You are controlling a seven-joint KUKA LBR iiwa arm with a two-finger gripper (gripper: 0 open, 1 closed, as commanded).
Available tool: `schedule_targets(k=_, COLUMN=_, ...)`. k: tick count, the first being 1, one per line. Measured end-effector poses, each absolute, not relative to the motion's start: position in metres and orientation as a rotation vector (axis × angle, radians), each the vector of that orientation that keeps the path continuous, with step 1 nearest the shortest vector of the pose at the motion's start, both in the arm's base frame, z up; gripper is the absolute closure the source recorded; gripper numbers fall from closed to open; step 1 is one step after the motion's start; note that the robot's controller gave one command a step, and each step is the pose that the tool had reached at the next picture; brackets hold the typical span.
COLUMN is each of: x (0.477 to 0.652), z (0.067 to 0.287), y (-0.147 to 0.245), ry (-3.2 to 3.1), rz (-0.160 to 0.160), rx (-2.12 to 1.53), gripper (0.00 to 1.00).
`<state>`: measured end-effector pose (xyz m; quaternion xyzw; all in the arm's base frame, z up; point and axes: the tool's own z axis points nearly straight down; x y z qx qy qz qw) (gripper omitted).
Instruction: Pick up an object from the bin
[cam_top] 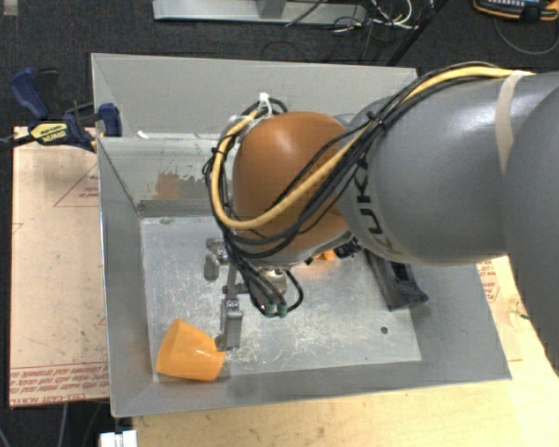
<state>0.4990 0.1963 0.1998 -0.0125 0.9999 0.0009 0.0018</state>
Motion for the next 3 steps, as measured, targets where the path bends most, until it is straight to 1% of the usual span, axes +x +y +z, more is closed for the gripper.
schedule_targets(k=1, x=0.488, z=0.164, y=0.208, ry=3.137, rz=0.009, rx=-0.183, gripper=0.0)
schedule_targets(k=2, x=0.492, z=0.111, y=0.212, ry=3.128, rz=0.006, rx=-0.196, gripper=0.0)
schedule_targets(k=3, x=0.487, z=0.071, y=0.234, ry=3.09, rz=0.006, rx=-0.539, gripper=1.0)
